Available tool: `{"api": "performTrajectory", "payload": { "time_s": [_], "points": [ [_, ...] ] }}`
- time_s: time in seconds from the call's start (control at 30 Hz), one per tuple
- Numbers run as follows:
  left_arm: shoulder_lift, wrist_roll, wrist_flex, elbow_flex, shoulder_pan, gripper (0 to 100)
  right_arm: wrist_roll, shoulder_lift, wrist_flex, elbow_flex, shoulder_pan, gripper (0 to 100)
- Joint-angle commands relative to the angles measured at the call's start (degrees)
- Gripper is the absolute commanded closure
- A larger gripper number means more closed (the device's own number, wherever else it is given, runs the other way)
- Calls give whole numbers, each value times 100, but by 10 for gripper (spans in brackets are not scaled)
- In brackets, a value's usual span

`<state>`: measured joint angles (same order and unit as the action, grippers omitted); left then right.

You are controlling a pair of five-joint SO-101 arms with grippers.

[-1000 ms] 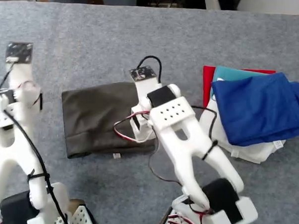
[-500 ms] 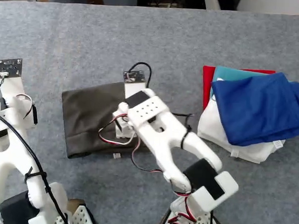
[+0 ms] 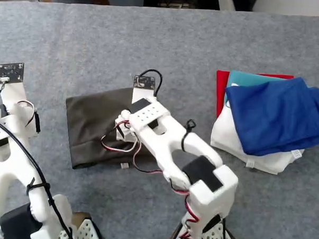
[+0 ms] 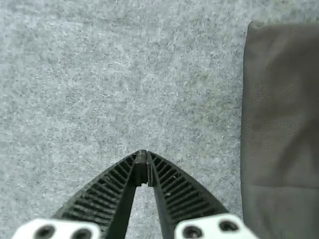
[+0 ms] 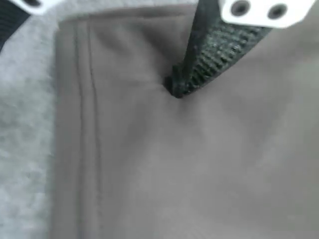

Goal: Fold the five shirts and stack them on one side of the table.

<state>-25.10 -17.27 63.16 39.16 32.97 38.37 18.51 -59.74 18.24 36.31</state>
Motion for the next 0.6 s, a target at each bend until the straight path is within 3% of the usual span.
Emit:
{"api": "performTrajectory", "payload": {
  "time_s": [0.0,0.33,0.43,0.57],
  "points": [
    [-185,-9,9,-22,57,970,44,312,114,31,53,486],
    [-185,-9,9,-75,48,970,0,-224,-404,31,62,496],
    [-185,-9,9,-75,57,970,-141,-259,-404,31,53,590],
    [-185,-9,9,-75,57,970,-563,-180,-396,31,53,816]
  ]
}}
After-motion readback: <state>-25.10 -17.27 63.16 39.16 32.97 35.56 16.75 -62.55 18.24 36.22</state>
